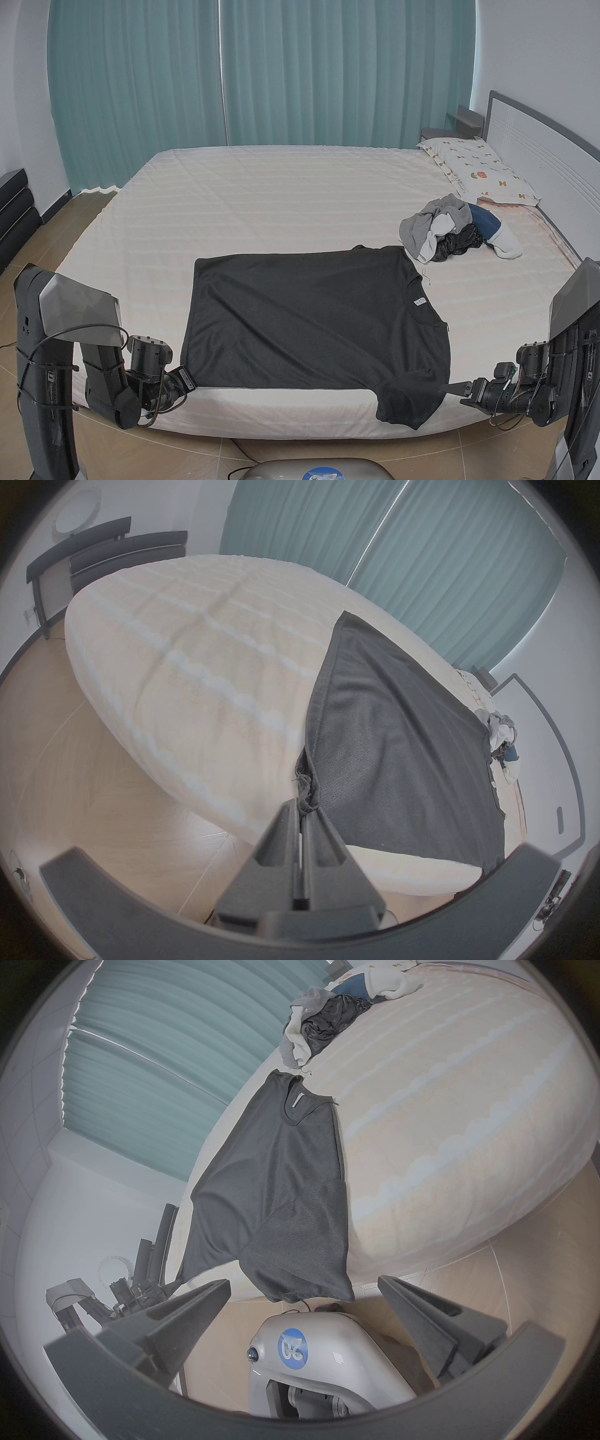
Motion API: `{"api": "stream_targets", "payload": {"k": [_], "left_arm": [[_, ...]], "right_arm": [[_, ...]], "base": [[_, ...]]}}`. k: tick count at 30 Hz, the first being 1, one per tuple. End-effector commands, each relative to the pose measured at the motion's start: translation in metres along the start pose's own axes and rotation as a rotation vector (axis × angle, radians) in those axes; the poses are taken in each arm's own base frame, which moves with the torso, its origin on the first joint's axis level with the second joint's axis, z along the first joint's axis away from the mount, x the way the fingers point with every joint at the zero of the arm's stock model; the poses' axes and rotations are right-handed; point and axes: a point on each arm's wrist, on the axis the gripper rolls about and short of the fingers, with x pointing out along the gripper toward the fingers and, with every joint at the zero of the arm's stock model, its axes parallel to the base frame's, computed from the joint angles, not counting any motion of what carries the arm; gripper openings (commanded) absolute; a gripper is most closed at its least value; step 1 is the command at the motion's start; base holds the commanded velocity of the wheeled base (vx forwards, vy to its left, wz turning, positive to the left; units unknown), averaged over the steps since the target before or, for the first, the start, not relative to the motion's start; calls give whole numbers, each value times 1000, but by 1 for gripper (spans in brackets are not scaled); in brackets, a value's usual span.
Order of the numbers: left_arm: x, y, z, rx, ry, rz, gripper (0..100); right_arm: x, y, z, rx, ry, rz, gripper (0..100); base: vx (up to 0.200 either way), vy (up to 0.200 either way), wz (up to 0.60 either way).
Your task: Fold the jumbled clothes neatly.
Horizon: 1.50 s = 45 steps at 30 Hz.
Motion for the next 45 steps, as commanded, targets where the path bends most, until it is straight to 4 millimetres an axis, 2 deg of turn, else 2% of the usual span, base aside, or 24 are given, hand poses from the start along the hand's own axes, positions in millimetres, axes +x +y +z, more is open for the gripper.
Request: {"api": "stream_targets", "payload": {"k": [1, 8, 17, 21, 24, 29, 37, 45], "left_arm": [[-9, 2, 1, -5, -1, 6, 0], [-12, 14, 4, -27, -1, 42, 0], [-15, 17, 6, -37, 0, 37, 0], [-14, 20, 11, -69, 27, -8, 0], [-13, 19, 13, -99, 28, -26, 0], [-12, 18, 14, -111, 26, -30, 0], [-11, 18, 15, -114, 22, -32, 0], [-11, 18, 15, -114, 22, -32, 0]], "right_arm": [[0, 0, 0, -4, -4, 4, 100], [0, 0, 0, -6, -4, 4, 100], [2, 2, 5, -23, -26, 12, 100], [18, 7, 14, -71, -70, 17, 100], [32, 10, 8, -97, -56, -8, 100], [45, 18, 11, -143, -71, 14, 100], [42, 9, 3, -177, -35, -22, 100], [43, 9, -2, -212, -21, -36, 100]], "base": [[0, 0, 0], [0, 0, 0], [0, 0, 0], [0, 0, 0], [0, 0, 0], [0, 0, 0], [0, 0, 0], [0, 0, 0]]}}
